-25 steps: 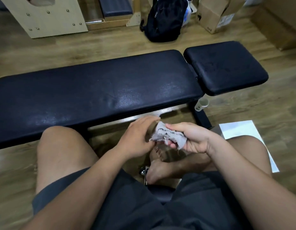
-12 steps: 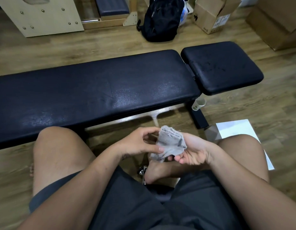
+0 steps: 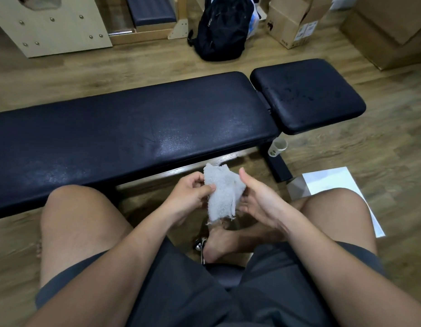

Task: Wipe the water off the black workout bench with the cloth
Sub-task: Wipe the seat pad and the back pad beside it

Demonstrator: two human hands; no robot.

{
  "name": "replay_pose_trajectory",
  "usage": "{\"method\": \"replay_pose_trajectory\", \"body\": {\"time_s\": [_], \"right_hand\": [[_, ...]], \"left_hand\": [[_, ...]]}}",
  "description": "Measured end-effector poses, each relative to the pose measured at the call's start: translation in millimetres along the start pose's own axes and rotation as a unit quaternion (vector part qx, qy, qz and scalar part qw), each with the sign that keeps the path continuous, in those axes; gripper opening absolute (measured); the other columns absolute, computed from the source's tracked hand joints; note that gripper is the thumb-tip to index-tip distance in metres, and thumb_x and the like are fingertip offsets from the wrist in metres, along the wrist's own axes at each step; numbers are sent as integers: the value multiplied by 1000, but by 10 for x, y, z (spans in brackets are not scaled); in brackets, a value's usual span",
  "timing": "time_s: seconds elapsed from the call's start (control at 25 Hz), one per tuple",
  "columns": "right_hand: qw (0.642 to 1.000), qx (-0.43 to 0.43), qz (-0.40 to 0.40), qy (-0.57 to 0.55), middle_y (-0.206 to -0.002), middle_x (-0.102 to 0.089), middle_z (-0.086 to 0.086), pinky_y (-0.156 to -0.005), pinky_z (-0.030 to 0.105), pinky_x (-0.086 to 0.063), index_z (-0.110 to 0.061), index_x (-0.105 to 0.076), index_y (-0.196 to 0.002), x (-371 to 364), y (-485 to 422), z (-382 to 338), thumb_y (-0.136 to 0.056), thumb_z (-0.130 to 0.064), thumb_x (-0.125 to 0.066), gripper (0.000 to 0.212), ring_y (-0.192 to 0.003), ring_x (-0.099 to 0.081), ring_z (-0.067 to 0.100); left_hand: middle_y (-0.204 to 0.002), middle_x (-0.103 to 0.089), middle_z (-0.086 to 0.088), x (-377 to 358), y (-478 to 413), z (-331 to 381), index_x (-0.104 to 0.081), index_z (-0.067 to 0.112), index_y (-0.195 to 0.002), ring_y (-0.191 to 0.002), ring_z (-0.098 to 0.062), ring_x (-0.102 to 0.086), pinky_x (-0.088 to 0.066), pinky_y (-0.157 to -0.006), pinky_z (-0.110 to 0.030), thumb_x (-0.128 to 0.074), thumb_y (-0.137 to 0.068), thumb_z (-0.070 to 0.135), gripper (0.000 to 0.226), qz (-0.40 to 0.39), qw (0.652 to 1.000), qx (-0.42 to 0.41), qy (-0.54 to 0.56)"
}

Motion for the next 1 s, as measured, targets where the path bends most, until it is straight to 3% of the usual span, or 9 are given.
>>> {"method": "replay_pose_trajectory", "body": {"time_s": [0.08, 0.16, 0.28, 0.4, 0.56, 0.68, 0.8, 0.92, 1.0], "right_hand": [[997, 54, 49, 8, -115, -69, 19, -89, 47, -53, -6, -65, -115, 67, 0, -98, -89, -22, -65, 30, -102, -67, 31], [983, 88, 145, 73, -103, -73, 15, -82, 43, -57, -11, -69, -101, 365, -17, -277, -85, -9, -69, 15, -94, -70, 29], [932, 145, 312, 112, -89, -73, 1, -74, 35, -56, -18, -69, -86, 1054, 49, -771, -83, -9, -67, 9, -88, -70, 24], [887, 172, 411, 121, -92, -71, 0, -82, 38, -56, -19, -65, -93, 1651, 78, -1220, -80, -11, -60, 15, -89, -69, 21], [849, 147, 462, 210, -73, -63, -2, -76, 35, -51, -17, -57, -75, 2025, -154, -1469, -78, -16, -50, 8, -83, -64, 28], [843, 122, 434, 294, -70, -62, 5, -69, 30, -44, -13, -59, -70, 1885, -508, -1461, -86, -16, -53, 18, -78, -60, 27], [843, 107, 397, 346, -77, -61, 5, -68, 28, -39, -14, -69, -82, 1749, -895, -1650, -87, -17, -50, 19, -80, -55, 25], [865, 103, 365, 329, -68, -56, -2, -65, 28, -40, -18, -66, -70, 1847, -1157, -1779, -84, -25, -53, 21, -72, -53, 19], [839, 121, 362, 387, -67, -56, -1, -61, 29, -38, -15, -60, -69, 1821, -957, -1736, -87, -18, -49, 22, -66, -49, 16]], "left_hand": [[-94, -72, -9, -33, 1, 2, -62, 6, -99, -86, -20, -67, -53, -71, -36, -64, -91, 8, 8, -5, 999, -1, -44], [-101, -69, -7, -49, 25, 194, -62, 12, -101, -87, -17, -66, -58, -75, -38, -68, -89, 17, 15, 9, 969, -89, -231], [-132, -52, -1, -113, -33, 665, -51, 22, -128, -119, -22, -50, -46, -99, -42, -63, -88, 34, 43, 50, 780, -236, -577], [-165, 1, -2, 58, -529, 914, -7, 38, -153, -148, -41, -6, -22, -113, -63, -54, -89, 55, 82, 61, 688, -125, -712], [-159, 31, 8, 186, -1018, 746, 21, 56, -144, -142, -55, 17, -14, -105, -79, -51, -82, 72, 96, -4, 662, 15, -749], [-160, 30, 8, 195, -1071, 748, 23, 57, -143, -143, -57, 11, -24, -103, -78, -51, -82, 73, 97, -23, 638, 12, -769], [-160, 28, 9, 220, -1091, 793, 19, 57, -144, -143, -57, 11, -26, -101, -78, -52, -81, 73, 96, -43, 654, 29, -755], [-159, 30, 8, 213, -1098, 765, 19, 57, -144, -142, -58, 13, -25, -102, -79, -54, -80, 73, 99, -49, 648, 32, -759], [-159, 32, 7, 199, -1080, 748, 21, 56, -144, -142, -58, 13, -25, -102, -78, -54, -79, 74, 101, -47, 643, 28, -764]]}}
Point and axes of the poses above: each hand's wrist, its own y-axis away from the middle knuckle, its own x-axis out of the back of the hand, z = x × y, the point moved 9 cm from there along -y, towards the middle knuckle
